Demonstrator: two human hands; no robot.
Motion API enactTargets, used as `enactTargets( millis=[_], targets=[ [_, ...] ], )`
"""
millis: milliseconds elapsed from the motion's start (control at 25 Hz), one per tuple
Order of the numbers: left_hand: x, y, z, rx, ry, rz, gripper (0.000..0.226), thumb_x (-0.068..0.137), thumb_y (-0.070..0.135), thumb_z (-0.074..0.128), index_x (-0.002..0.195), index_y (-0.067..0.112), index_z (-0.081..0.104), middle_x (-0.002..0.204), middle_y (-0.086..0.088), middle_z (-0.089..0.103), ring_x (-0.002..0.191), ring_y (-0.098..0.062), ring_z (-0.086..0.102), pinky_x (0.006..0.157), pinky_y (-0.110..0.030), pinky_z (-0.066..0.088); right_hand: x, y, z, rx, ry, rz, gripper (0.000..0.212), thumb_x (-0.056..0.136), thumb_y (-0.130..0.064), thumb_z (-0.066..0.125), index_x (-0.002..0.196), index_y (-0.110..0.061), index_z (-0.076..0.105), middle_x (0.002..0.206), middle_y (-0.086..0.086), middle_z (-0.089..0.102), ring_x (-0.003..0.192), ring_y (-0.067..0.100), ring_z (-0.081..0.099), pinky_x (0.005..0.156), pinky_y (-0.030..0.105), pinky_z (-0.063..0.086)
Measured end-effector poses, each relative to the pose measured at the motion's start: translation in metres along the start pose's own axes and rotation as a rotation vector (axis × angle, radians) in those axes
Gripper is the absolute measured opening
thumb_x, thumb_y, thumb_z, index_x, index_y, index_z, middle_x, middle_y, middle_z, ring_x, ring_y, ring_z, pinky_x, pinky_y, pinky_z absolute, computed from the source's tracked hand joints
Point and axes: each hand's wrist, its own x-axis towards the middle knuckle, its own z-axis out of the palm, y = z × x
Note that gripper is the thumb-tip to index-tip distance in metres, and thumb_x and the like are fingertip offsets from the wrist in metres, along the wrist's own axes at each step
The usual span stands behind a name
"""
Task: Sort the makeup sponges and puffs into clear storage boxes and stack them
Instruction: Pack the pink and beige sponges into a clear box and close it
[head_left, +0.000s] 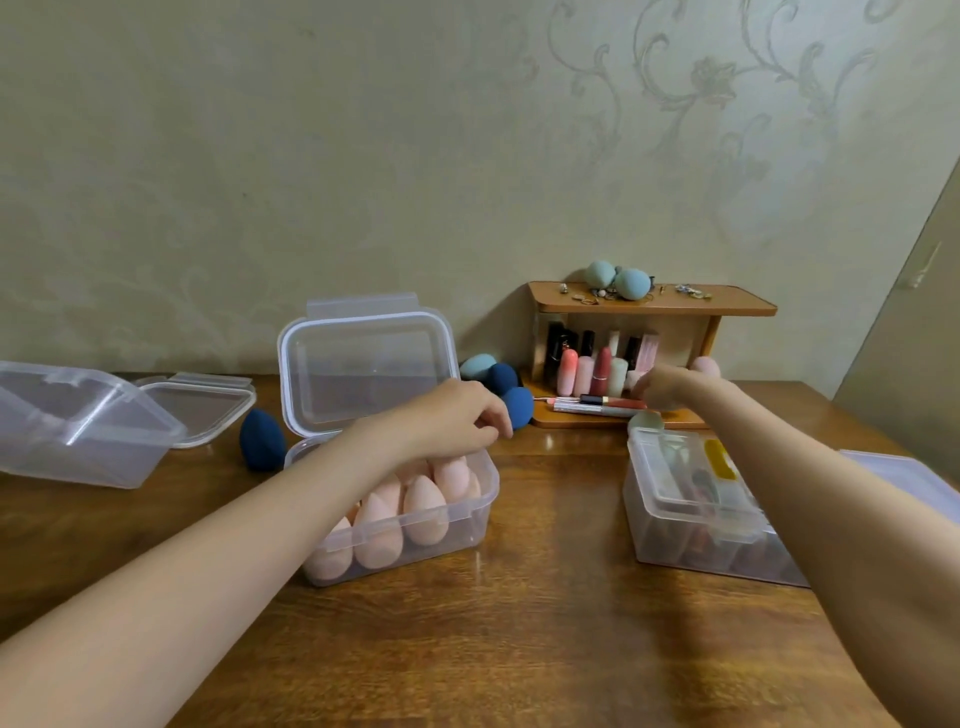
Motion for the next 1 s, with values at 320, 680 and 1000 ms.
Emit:
enactTargets(
  millis=[320, 680, 1000],
  targets=[
    [-0.015, 0.016, -0.006, -0.082, 0.099, 0.013, 0.031, 0.092, 0.006, 0.047, 0.115, 0.015, 0.066, 0.117, 0.001, 0.062, 0.106, -0.011, 0.059, 0.085, -0.017, 0.041, -0.090, -0.017, -0.054, 0.687, 0.428, -0.212, 0.027, 0.081, -0.019, 0.069, 0.098, -0.006, 0.053, 0.097, 0.013, 0.060, 0.072, 0.016, 0.053, 0.062, 0.024, 0.046],
    [-0.077, -0.018, -0.017, -0.058, -0.095, -0.162, 0.014, 0.082, 0.030, 0.068, 0.095, 0.028, 0.064, 0.086, 0.015, 0.065, 0.084, -0.005, 0.062, 0.072, -0.017, 0.046, -0.149, -0.111, -0.042, 0.936, -0.614, -0.771, 0.026, 0.091, -0.009, 0.056, 0.116, -0.003, 0.058, 0.107, 0.008, 0.065, 0.096, 0.016, 0.065, 0.082, 0.021, 0.056],
    [-0.064, -0.020, 0.009, 0.058, 0.061, -0.255, 0.011, 0.089, 0.020, 0.055, 0.088, 0.023, 0.066, 0.089, -0.001, 0.067, 0.086, -0.021, 0.063, 0.073, -0.031, 0.050, -0.134, -0.147, -0.024, 0.725, -0.531, -0.559, 0.014, 0.091, -0.014, 0.058, 0.103, -0.008, 0.060, 0.099, 0.002, 0.060, 0.090, 0.013, 0.061, 0.080, 0.022, 0.053]
  ],
)
